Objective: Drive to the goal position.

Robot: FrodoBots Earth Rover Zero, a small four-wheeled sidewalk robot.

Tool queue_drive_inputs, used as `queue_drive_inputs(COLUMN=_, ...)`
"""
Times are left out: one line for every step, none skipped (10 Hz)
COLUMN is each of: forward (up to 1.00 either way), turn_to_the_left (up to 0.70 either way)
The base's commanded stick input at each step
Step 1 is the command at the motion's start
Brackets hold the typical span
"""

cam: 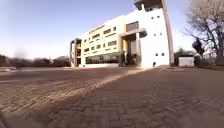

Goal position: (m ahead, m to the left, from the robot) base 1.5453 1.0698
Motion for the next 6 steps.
queue_drive_inputs(forward=1.00, turn_to_the_left=0.27)
queue_drive_inputs(forward=1.00, turn_to_the_left=0.27)
queue_drive_inputs(forward=1.00, turn_to_the_left=0.27)
queue_drive_inputs(forward=1.00, turn_to_the_left=0.27)
queue_drive_inputs(forward=1.00, turn_to_the_left=0.27)
queue_drive_inputs(forward=1.00, turn_to_the_left=0.27)
